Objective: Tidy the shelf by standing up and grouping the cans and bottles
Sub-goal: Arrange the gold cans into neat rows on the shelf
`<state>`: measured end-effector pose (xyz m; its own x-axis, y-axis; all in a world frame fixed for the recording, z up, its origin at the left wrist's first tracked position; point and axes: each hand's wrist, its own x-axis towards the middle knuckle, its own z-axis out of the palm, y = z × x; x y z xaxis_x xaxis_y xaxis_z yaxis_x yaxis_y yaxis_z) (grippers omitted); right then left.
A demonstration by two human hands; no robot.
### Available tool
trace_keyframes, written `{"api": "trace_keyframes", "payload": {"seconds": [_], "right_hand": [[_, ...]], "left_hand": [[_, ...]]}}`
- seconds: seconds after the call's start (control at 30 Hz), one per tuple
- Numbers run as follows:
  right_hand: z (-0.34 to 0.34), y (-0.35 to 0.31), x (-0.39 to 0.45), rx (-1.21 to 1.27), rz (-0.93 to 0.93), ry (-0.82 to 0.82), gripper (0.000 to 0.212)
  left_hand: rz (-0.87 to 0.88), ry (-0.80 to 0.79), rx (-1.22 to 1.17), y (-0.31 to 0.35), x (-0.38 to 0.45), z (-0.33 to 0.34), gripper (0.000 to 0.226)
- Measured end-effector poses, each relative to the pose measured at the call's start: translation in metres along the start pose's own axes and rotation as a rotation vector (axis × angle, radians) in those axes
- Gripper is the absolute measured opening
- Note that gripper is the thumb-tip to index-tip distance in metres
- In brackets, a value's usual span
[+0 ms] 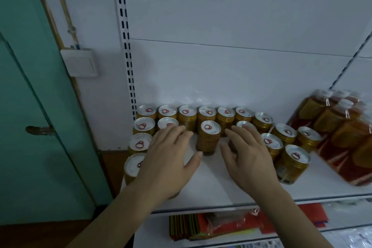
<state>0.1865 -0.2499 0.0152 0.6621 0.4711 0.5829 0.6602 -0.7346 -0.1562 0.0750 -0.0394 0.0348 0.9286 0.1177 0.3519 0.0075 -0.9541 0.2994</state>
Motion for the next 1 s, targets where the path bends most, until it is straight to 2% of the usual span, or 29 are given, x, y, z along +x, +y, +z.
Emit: {"api": "trace_keyframes", "payload": {"seconds": [0.17, 0.3, 0.37, 0.47, 0.57, 0.7, 0.87, 1.0], "right_hand": [[0.007, 0.033, 0.059, 0.018, -0.124, -0.152, 0.051], [0.040, 0.050, 0.108, 0.014, -0.205, -0.446, 0.072], [0.060, 0.057, 0.123, -0.010, -0.216, -0.528, 0.076], [0.073, 0.061, 0.132, -0.014, -0.268, -0.563, 0.072], [0.069, 0.061, 0.131, -0.030, -0.314, -0.566, 0.071], [0.071, 0.060, 0.129, -0.012, -0.262, -0.597, 0.080], [0.072, 0.065, 0.131, 0.001, -0.252, -0.649, 0.074], [0.036, 0.076, 0.127, 0.191, -0.177, -0.607, 0.066]], "left_hand": [[-0.046, -0.092, 0.119, -0.009, 0.071, 0.012, 0.056], [-0.127, -0.248, 0.250, -0.032, 0.112, 0.029, 0.061], [-0.118, -0.317, 0.295, -0.035, 0.123, 0.036, 0.063], [-0.135, -0.371, 0.304, -0.036, 0.133, 0.043, 0.063], [-0.137, -0.341, 0.315, -0.038, 0.134, 0.047, 0.061], [-0.107, -0.295, 0.321, -0.041, 0.133, 0.048, 0.058], [-0.109, -0.302, 0.261, -0.041, 0.132, 0.045, 0.058], [-0.050, -0.175, 0.142, -0.023, 0.128, 0.042, 0.048]]}}
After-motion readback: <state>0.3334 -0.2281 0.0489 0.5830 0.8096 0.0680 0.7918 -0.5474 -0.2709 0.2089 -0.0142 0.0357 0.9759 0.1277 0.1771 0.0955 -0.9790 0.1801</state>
